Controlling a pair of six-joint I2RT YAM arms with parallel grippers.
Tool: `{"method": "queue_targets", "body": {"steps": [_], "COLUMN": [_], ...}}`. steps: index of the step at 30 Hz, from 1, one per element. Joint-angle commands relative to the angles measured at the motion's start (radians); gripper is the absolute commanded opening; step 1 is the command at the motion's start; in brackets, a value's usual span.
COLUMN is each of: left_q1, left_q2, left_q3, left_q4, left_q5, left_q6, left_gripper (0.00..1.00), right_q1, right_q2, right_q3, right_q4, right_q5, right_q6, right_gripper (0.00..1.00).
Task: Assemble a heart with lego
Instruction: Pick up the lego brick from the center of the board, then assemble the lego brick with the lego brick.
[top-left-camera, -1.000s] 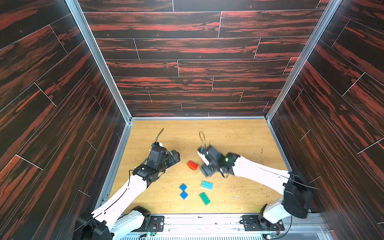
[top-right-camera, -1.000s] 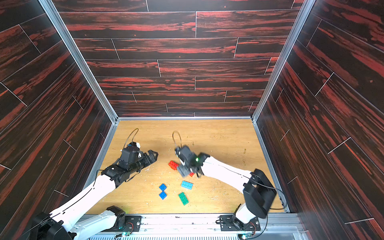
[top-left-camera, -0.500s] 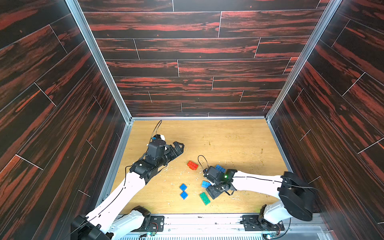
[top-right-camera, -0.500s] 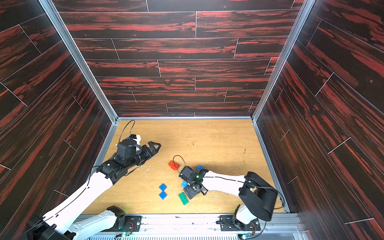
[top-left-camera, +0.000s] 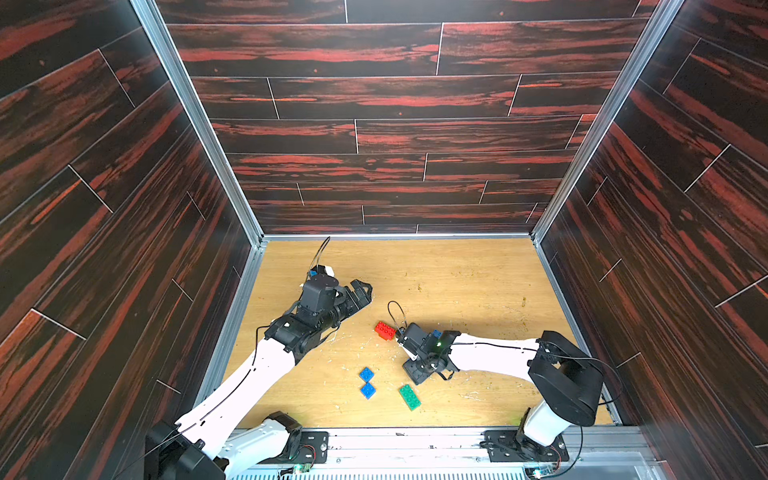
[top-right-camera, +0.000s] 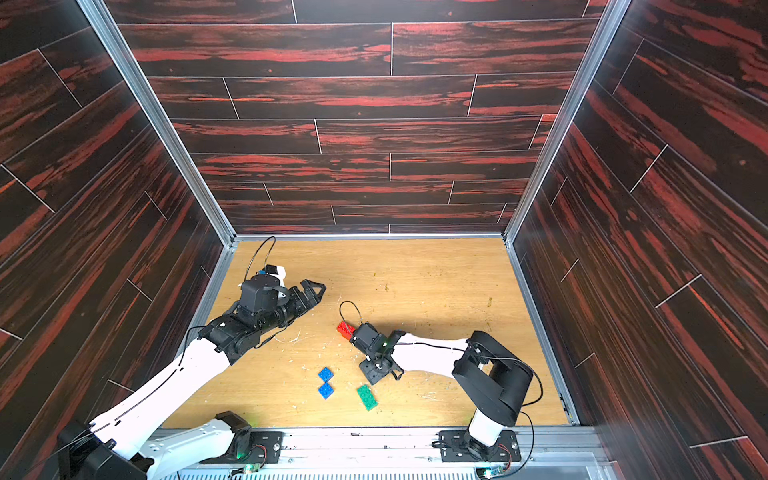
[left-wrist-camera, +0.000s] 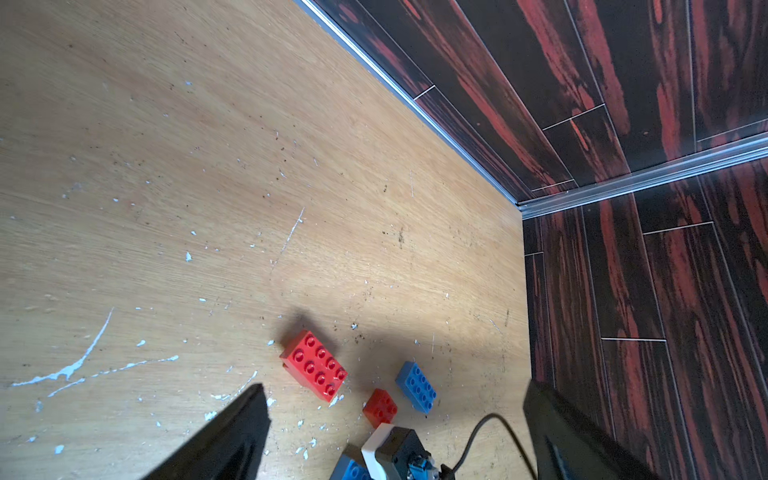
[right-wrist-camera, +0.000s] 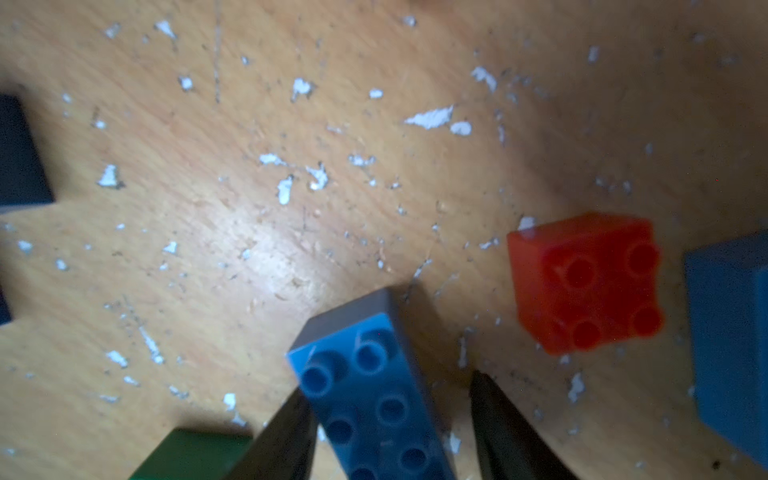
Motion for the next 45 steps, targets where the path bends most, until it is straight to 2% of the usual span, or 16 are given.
{"method": "queue_targets", "body": {"steps": [1, 7, 11, 16, 22, 26, 33, 38, 41, 45], "left_q1": [-0.005, -0.005, -0.006, -0.006, -0.005, 0.007, 0.079, 0.09, 0.093, 0.1], "left_q2": [-0.019, -0.02, -0.031, -0.051, -0.086, -0.124, -0.101, -0.075, -0.062, -0.044], "left_q3": [0.014, 0.016, 0.012, 0.009, 0.004, -0.044, -0.094, -0.159, -0.2, -0.228], "left_q4": [-0.014, -0.002, -0.017, -0.022, -0.052, -0.057, -0.059, -0.006, 0.034, 0.047], "left_q5": [-0.027, -0.01, -0.027, -0.046, -0.053, -0.099, -0.074, -0.072, -0.075, -0.079], "left_q6": [0.024, 0.022, 0.039, 0.045, 0.092, 0.142, 0.195, 0.172, 0.152, 0.128], "left_gripper": [1.0, 1.0, 1.0, 1.0, 1.0, 1.0, 1.0, 1.0, 1.0, 0.99], "right_q1": [-0.002, 0.0, 0.0, -0.001, -0.01, -0.06, -0.095, -0.109, -0.113, -0.115], "right_q2": [-0.004, -0.024, -0.036, -0.057, 0.029, 0.109, 0.228, 0.3, 0.333, 0.378], "right_q3": [0.004, 0.005, 0.037, 0.131, 0.298, 0.422, 0.565, 0.637, 0.669, 0.71], "right_q4": [-0.007, -0.026, -0.053, -0.086, -0.079, -0.07, -0.114, -0.165, -0.182, -0.236], "right_q5": [-0.034, -0.059, -0.018, 0.05, 0.149, 0.06, -0.026, -0.121, -0.095, -0.127], "right_q6": [-0.018, -0.02, -0.033, -0.089, -0.24, -0.339, -0.481, -0.501, -0.496, -0.488], "right_gripper": [0.52, 0.41, 0.27, 0.21, 0.15, 0.14, 0.13, 0.1, 0.09, 0.08]}}
